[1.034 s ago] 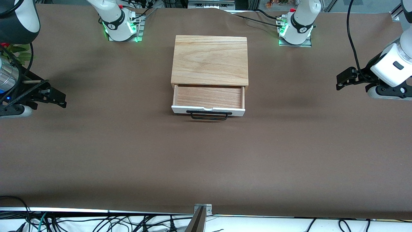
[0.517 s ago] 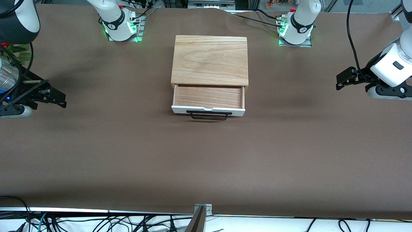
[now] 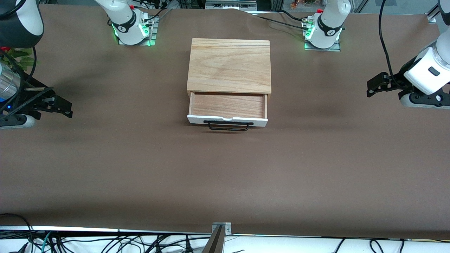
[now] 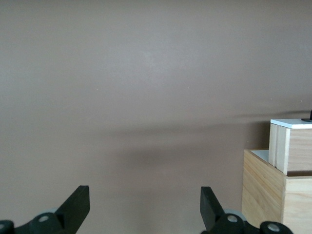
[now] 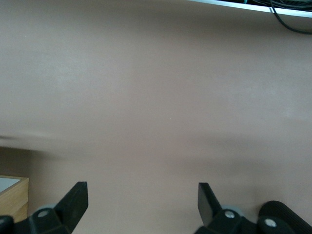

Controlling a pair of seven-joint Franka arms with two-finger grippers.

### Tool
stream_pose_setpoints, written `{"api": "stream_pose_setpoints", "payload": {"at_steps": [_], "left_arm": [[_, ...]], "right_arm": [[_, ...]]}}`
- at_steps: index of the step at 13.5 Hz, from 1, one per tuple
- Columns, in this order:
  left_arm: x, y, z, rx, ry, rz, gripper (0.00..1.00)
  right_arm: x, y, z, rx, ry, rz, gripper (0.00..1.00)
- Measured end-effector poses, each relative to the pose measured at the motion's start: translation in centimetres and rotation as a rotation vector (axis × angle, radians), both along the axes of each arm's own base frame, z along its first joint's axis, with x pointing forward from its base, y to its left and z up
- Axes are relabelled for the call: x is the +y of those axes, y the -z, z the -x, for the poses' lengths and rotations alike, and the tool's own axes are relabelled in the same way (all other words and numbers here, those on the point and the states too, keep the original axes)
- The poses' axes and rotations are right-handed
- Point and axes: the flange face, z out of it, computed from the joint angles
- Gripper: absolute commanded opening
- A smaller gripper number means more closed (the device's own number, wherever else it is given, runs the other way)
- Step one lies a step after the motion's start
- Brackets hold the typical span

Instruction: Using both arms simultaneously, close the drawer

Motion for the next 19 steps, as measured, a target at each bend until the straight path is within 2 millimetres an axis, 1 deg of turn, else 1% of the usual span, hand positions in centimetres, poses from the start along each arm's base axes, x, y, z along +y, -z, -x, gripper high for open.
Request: {"api": "stream_pose_setpoints", "payload": {"at_steps": [19], "left_arm": [[-0.33,0.03,0.21,0.015,0.0,0.028,1.0]], "right_arm": [[-0.3,0.01,-0.02,0.0,0.005,0.001,1.0]]}}
